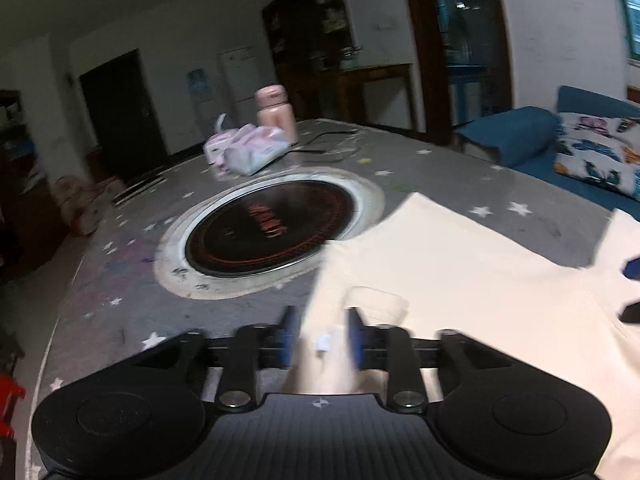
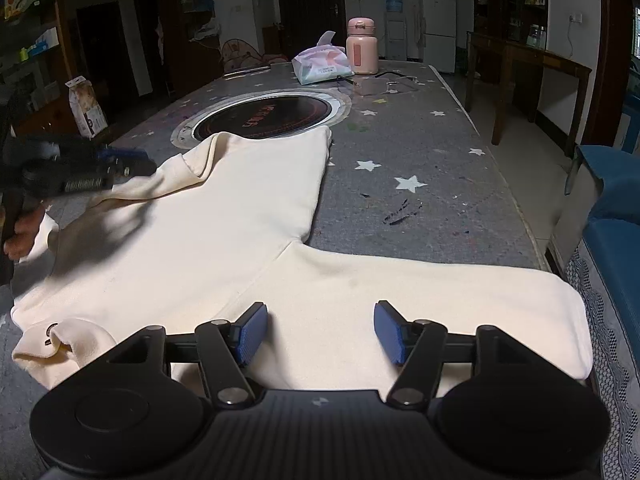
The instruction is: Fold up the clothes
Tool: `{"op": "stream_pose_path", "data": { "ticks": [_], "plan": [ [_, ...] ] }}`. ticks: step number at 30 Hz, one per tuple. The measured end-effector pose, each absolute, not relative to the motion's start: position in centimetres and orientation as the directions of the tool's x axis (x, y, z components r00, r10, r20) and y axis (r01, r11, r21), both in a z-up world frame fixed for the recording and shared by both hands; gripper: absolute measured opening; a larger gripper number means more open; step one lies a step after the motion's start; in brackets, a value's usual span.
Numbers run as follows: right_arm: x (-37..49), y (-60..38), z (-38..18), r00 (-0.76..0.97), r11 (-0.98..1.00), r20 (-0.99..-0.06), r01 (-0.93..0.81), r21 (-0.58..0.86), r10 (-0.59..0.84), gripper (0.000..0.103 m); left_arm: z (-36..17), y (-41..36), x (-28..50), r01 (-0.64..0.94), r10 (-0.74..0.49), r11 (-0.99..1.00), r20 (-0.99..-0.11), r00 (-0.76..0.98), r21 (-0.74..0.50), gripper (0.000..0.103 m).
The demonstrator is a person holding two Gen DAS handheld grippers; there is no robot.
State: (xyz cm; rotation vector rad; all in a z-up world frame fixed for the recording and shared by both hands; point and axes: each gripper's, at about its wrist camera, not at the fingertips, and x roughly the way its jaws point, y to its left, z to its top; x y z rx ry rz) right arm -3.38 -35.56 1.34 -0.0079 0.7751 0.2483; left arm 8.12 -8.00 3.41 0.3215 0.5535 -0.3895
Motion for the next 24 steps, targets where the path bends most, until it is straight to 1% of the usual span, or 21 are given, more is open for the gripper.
{"op": "stream_pose_path", "data": {
  "ticks": [5,6,7,8,9,11,13,18,20,21,22,24],
  "plan": [
    [-3.4,-35.5,1.3,0.687,0.971,-0.693,-0.223,0.086,0.219,0.063,2.6,-9.6,8.4,0.5,-0.295,0.836,-0.585,0.756,0.225,0.045],
    [-3.4,-35.5,1.3,0.686,0.971,-0.693,-0.223,0.086,0.219,0.063,2.3,-9.7,8.6,0.502,-0.293,0.834,-0.589,0.754,0.228,0.035],
    [-3.4,-35.5,1.3,0.686,0.971,-0.694,-0.224,0.086,0.219,0.063,2.1,-9.9,8.7,0.504,-0.29,0.832,-0.593,0.751,0.231,0.028],
    [-3.3,-35.5,1.3,0.685,0.971,-0.695,-0.224,0.085,0.219,0.063,1.8,-10.1,8.9,0.506,-0.288,0.83,-0.596,0.749,0.234,0.017],
    [-3.3,-35.5,1.3,0.685,0.971,-0.695,-0.224,0.085,0.219,0.063,1.8,-10.1,9.1,0.495,-0.279,0.836,-0.592,0.756,0.238,0.011],
    [-3.3,-35.5,1.3,0.684,0.971,-0.696,-0.224,0.085,0.219,0.063,2.1,-9.5,9.5,0.452,-0.249,0.857,-0.568,0.784,0.248,0.008],
    [-3.3,-35.5,1.3,0.683,0.971,-0.697,-0.224,0.086,0.219,0.063,2.4,-8.8,10.1,0.396,-0.205,0.881,-0.544,0.814,0.259,0.006],
    [-3.3,-35.4,1.3,0.683,0.971,-0.697,-0.222,0.086,0.218,0.064,2.6,-6.0,13.2,0.204,-0.027,0.933,-0.509,0.861,0.296,0.006],
    [-3.3,-35.4,1.3,0.682,0.971,-0.698,-0.223,0.086,0.218,0.065,2.2,-4.7,14.5,0.17,0.008,0.945,-0.536,0.844,0.281,0.006],
    [-3.3,-35.4,1.3,0.681,0.971,-0.699,-0.224,0.085,0.218,0.065,1.9,-4.2,15.0,0.168,0.006,0.951,-0.557,0.83,0.261,0.01],
    [-3.2,-35.4,1.3,0.681,0.971,-0.699,-0.224,0.084,0.218,0.065,1.6,-3.8,15.4,0.163,0.009,0.955,-0.572,0.82,0.248,0.01],
    [-3.2,-35.3,1.3,0.68,0.971,-0.7,-0.225,0.082,0.217,0.066,1.1,-3.3,15.6,0.15,0.025,0.956,-0.582,0.813,0.251,0.017]
  ]
}}
